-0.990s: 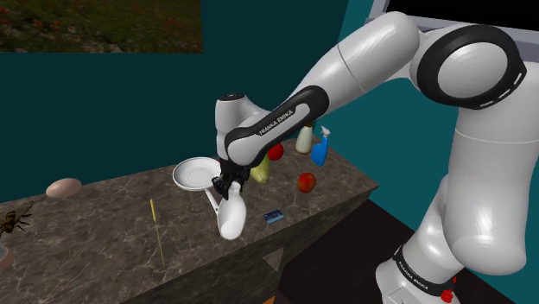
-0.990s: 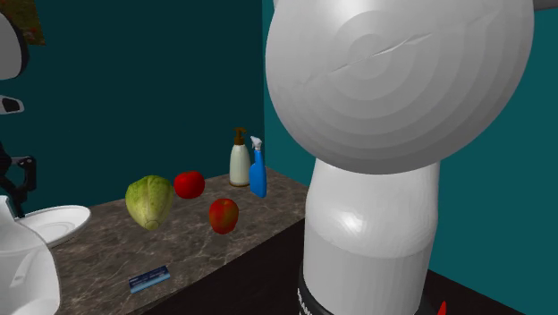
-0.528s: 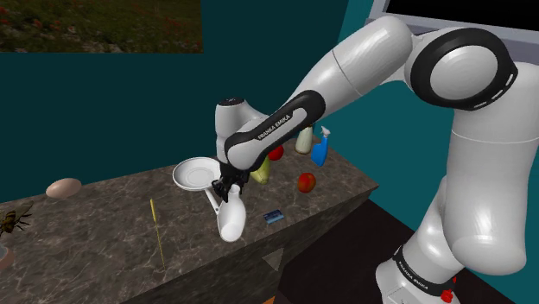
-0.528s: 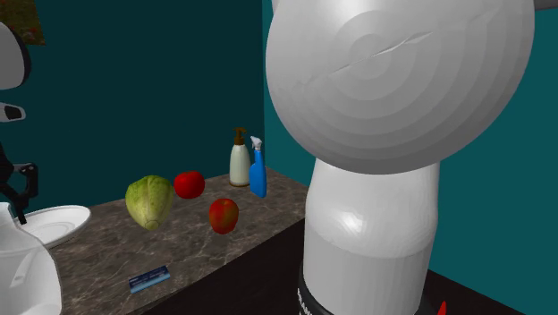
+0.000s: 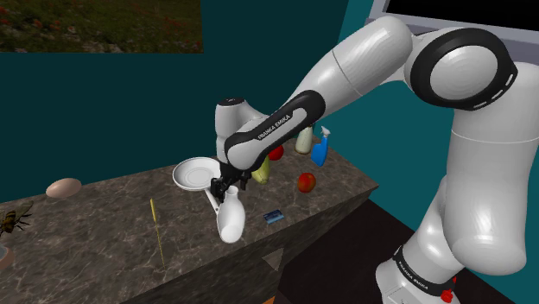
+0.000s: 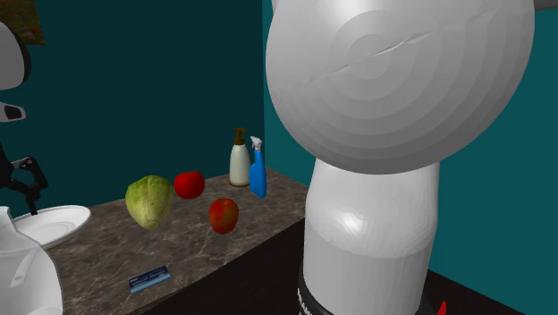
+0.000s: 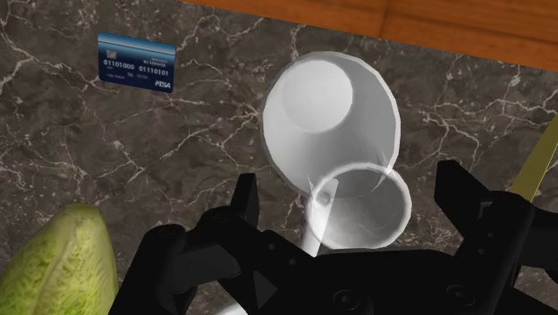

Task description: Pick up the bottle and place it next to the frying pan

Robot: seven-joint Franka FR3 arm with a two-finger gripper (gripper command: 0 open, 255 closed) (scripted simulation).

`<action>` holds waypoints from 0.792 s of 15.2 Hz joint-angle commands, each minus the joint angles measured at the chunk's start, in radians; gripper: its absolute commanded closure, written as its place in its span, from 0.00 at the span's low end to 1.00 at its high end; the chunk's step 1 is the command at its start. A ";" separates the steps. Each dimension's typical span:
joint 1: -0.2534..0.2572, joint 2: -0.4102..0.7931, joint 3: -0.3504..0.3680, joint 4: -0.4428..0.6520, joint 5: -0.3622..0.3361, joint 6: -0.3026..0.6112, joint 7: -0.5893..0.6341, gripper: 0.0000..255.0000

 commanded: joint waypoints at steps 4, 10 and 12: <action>-0.006 -0.082 0.007 0.026 0.015 -0.108 -0.010 0.00; -0.005 -0.082 0.007 0.026 0.015 -0.108 -0.010 0.00; -0.005 -0.082 0.007 0.026 0.015 -0.108 -0.010 0.00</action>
